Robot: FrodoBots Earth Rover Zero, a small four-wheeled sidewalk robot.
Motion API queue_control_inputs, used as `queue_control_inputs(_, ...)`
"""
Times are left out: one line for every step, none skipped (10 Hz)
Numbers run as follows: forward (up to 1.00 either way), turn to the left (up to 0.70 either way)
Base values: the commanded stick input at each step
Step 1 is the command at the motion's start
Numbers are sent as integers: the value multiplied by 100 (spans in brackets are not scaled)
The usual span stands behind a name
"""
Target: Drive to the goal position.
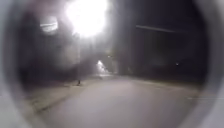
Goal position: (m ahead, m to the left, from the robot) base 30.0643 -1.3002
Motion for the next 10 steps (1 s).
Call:
queue_control_inputs(100,2)
queue_control_inputs(100,3)
queue_control_inputs(100,4)
queue_control_inputs(100,4)
queue_control_inputs(100,4)
queue_control_inputs(100,4)
queue_control_inputs(100,4)
queue_control_inputs(100,4)
queue_control_inputs(100,9)
queue_control_inputs(100,11)
